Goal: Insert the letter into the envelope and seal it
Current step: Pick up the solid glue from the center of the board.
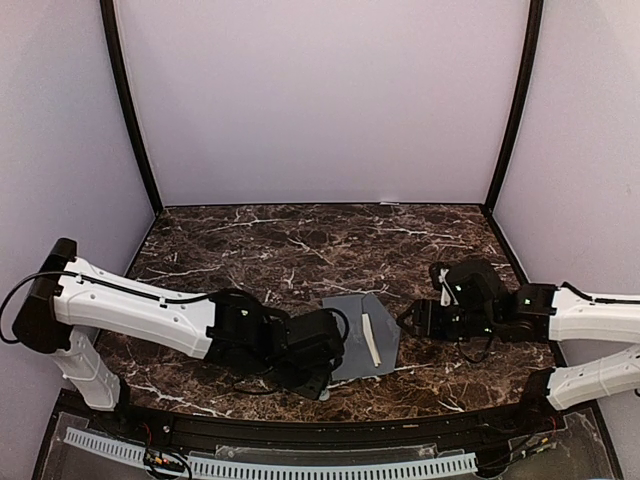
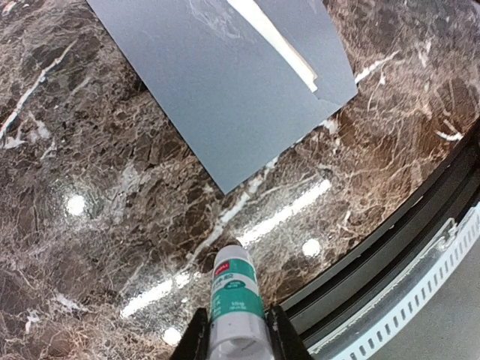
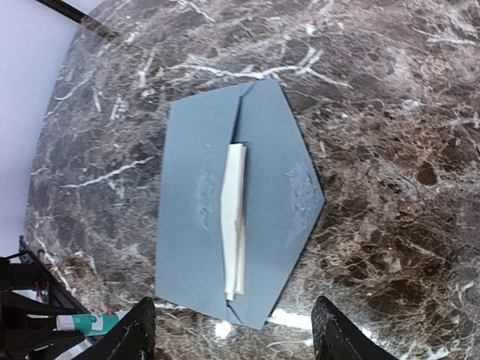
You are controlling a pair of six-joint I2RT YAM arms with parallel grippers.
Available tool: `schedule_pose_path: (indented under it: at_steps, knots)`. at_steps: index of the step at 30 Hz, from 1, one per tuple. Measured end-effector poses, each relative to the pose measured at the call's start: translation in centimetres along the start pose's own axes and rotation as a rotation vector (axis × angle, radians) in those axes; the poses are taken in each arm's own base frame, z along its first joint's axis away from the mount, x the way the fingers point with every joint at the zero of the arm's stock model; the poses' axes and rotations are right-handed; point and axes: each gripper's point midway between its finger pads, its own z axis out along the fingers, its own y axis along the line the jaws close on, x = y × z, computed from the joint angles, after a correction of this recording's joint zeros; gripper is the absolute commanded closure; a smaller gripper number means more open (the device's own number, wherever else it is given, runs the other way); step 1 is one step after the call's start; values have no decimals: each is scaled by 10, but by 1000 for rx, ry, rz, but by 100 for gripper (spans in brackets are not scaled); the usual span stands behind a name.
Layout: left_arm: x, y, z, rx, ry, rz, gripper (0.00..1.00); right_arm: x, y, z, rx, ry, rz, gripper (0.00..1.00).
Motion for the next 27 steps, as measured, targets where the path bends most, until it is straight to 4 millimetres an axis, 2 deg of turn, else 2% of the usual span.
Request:
schedule_pose_path:
  at_steps: [3, 7, 10, 15, 19, 23, 27]
  knots:
    - [-9, 3, -23, 66, -85, -53, 92, -10, 21, -16, -116, -38, 15, 26]
    - [-37, -4, -79, 279, -288, -150, 92, -26, 59, -51, -380, -127, 69, 22]
    - [-59, -9, -127, 486, -461, -226, 91, -29, 78, -72, -555, -161, 113, 21]
    - [-82, -17, -179, 738, -644, -296, 90, -33, 104, -99, -761, -181, 166, 18]
    - [-93, -30, -207, 881, -717, -298, 90, -35, 132, -116, -876, -172, 161, 18]
    - [-101, -42, -235, 1006, -780, -284, 90, -33, 162, -124, -959, -141, 145, 18]
    - [-105, -47, -248, 1072, -810, -278, 90, -28, 186, -131, -1039, -114, 130, 19]
